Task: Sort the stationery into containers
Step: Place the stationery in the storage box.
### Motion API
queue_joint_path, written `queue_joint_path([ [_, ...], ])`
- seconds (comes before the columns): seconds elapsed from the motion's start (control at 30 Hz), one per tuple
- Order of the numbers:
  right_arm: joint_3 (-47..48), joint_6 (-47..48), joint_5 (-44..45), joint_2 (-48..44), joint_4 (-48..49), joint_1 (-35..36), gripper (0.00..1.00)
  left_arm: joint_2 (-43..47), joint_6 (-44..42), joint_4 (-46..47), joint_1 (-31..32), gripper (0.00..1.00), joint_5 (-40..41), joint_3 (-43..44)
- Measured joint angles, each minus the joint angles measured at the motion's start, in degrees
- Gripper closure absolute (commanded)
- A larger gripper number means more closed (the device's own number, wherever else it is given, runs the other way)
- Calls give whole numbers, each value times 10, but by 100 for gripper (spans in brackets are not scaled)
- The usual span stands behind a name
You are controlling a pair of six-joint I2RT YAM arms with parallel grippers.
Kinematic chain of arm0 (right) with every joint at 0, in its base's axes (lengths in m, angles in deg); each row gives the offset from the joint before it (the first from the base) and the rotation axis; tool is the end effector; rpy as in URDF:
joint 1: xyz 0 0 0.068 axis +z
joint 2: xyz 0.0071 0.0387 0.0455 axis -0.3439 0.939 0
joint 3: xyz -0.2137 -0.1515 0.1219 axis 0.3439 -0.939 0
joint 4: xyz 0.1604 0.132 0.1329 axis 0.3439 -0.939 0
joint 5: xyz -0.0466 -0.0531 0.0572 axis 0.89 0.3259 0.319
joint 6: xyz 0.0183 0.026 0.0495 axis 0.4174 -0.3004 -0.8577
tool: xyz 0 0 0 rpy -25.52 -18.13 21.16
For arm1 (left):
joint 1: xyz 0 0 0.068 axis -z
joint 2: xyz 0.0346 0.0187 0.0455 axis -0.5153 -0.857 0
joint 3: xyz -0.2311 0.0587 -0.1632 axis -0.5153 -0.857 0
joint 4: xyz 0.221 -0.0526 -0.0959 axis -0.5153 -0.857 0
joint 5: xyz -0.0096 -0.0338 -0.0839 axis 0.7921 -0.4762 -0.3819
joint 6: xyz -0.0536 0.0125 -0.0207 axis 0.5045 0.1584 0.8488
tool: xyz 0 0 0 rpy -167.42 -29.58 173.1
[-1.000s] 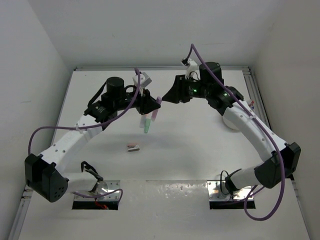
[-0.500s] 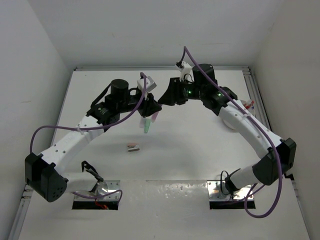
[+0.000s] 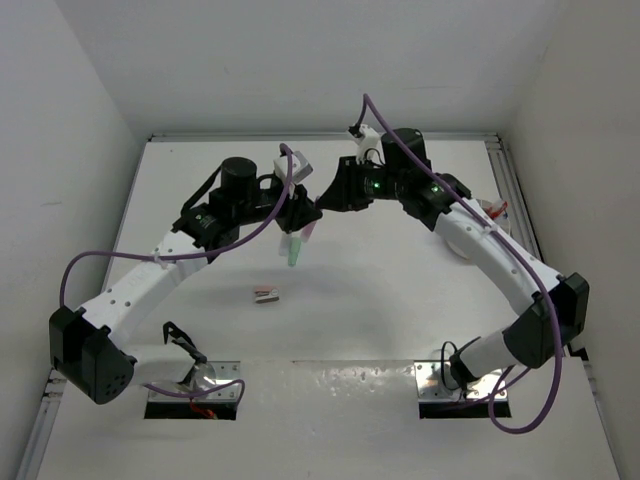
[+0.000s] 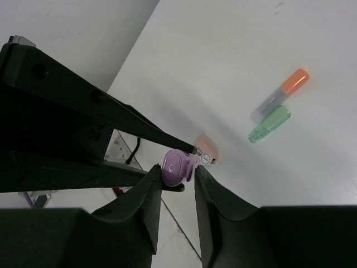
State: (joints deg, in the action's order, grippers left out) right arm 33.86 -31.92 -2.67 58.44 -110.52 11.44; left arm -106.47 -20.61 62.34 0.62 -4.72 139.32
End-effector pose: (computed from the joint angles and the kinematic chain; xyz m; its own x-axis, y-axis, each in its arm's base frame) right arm 0.2665 0.1871 0.3822 -0.7651 0.0955 -0.6368 -0.4796 0.5754 0.6625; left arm 0.2183 -0.1581 0.3825 -0.2842 0.1361 -0.9491 0.8350 0.5216 -0.1752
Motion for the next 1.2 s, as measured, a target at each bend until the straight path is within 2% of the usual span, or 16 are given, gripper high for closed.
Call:
queue_joint_path([
  [0.17, 0, 0, -8, 11, 6, 2, 72, 0, 0, -11, 0, 100, 5, 0],
  [0.27, 0, 1, -11, 16, 7, 2, 82, -1, 0, -16, 0, 100, 7, 0],
  [0.3, 0, 1, -11, 16, 7, 2, 90, -1, 0, -17, 0, 88, 9, 0],
  [0.37, 0, 4, -11, 17, 7, 2, 98, -1, 0, -18, 0, 63, 10, 0],
  [0.4, 0, 6, -10, 17, 7, 2, 100, -1, 0, -19, 0, 32, 11, 0],
  [0.5, 0, 21, -4, 17, 3, 3, 100, -1, 3, -21, 0, 0, 10, 5],
  [0.63, 0, 50, 0, 16, -12, -15, 100, -1, -1, -34, -5, 0, 15, 19],
  [0.8, -3, 123, 2, -13, -58, -120, 100, -1, -25, -88, -36, 0, 9, 48],
  [1.0, 10, 355, 33, -75, -214, -255, 100, -10, -84, -177, -72, 0, -10, 100],
  [1.2, 0, 591, 56, -136, -334, -367, 100, -28, -106, -203, -85, 0, -28, 95],
])
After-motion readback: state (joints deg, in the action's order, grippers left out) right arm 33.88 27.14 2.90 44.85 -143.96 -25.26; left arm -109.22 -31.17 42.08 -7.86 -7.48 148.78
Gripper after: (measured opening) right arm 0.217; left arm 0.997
